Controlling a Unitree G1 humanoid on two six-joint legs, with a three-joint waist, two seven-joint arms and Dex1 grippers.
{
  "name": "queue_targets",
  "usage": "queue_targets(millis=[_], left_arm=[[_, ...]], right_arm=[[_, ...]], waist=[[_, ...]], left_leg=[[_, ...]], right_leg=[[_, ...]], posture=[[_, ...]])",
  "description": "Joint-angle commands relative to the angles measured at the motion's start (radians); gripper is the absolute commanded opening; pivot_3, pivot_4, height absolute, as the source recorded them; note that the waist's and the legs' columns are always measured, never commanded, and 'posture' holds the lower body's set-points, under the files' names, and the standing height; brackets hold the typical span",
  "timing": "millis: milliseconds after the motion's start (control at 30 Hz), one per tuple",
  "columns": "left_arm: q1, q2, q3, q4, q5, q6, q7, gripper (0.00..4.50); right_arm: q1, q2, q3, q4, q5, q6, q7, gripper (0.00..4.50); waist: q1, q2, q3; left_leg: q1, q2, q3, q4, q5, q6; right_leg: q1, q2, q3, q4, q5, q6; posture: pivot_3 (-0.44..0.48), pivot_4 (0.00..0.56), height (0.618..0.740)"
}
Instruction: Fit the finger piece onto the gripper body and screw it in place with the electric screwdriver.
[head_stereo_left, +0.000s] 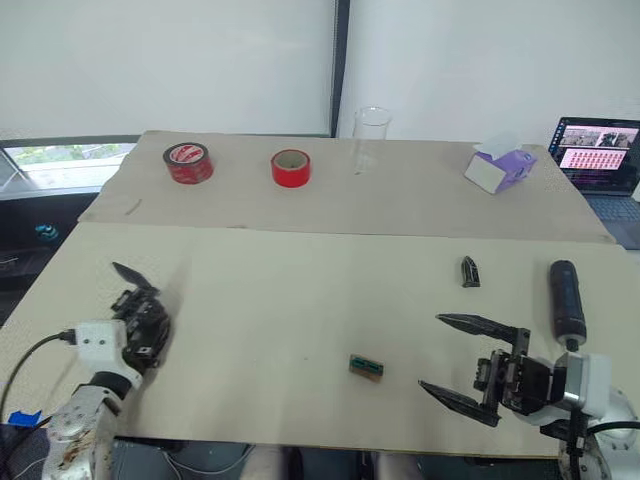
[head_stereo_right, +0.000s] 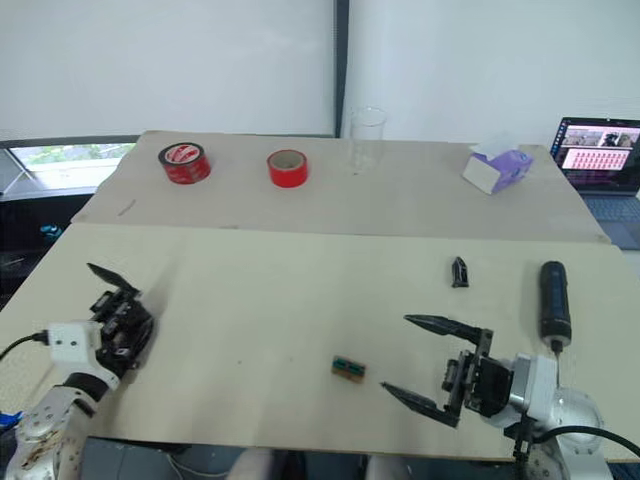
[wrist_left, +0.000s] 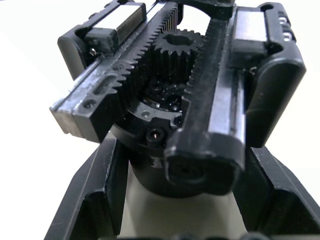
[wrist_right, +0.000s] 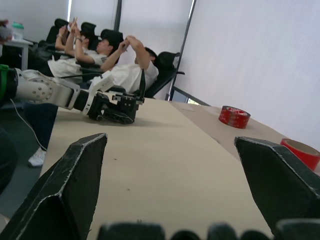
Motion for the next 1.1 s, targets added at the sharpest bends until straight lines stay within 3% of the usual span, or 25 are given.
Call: queue_targets(millis=[33,233,433,733,900,1100], left_arm=[[-0.082,0.008,-0.124,-0.158,-0.018,-0.025,-0.088,2.31],[-0.271,-0.003,-0.386,-0.149,0.053,0.018,-0.192,2.31],[-0.467,-0.058,-0.596,0.067,0.157,-0.061,-0.329,2.31],[-0.538,-0.130,-0.696,0.225,0.268,-0.109,-0.343,2.31],[-0.544,-0.145,-0.695,0.276,0.306,-0.153,-0.319,2.31],[-0.540,-0.150,-0.695,0.281,0.305,-0.092,-0.318,2.31]], right_arm=[[0.036,-0.020,-0.076,-0.011,0.017,-0.033,-0.006,4.50],[0.114,-0.015,-0.138,0.026,0.007,-0.063,0.009,4.50],[0.123,-0.008,-0.166,0.083,-0.022,-0.108,-0.010,4.50],[0.144,0.010,-0.158,0.072,-0.043,-0.150,-0.044,4.50],[0.170,0.021,-0.151,0.059,-0.054,-0.163,-0.054,4.50],[0.165,0.010,-0.137,0.061,-0.058,-0.161,-0.063,4.50]], waist=[[0.007,-0.003,0.001],[0.008,-0.005,0.001],[-0.019,-0.004,0.001],[-0.022,-0.004,0.001],[-0.018,-0.003,0.000],[-0.009,-0.001,-0.001]], left_leg=[[-0.001,0.000,0.000,0.001,0.000,0.000],[-0.004,-0.001,0.000,0.002,0.001,0.000],[-0.002,-0.001,0.000,0.001,0.006,0.007],[-0.002,0.000,-0.001,0.001,0.007,0.007],[-0.002,0.000,-0.001,0.001,0.007,0.008],[-0.002,0.000,-0.002,0.001,0.007,0.008]], right_leg=[[0.000,0.000,0.000,0.000,0.000,0.000],[0.002,0.002,0.000,0.001,0.004,0.003],[0.002,0.007,0.001,0.002,0.004,0.005],[0.002,0.007,0.003,0.002,0.004,0.004],[0.002,0.006,0.003,0.002,0.004,0.004],[0.003,0.005,0.002,0.002,0.004,0.004]], posture=[[0.000,0.150,0.740],[0.000,0.150,0.740],[0.000,0.150,0.740],[0.000,0.150,0.740],[0.000,0.150,0.740],[0.000,0.150,0.740]])
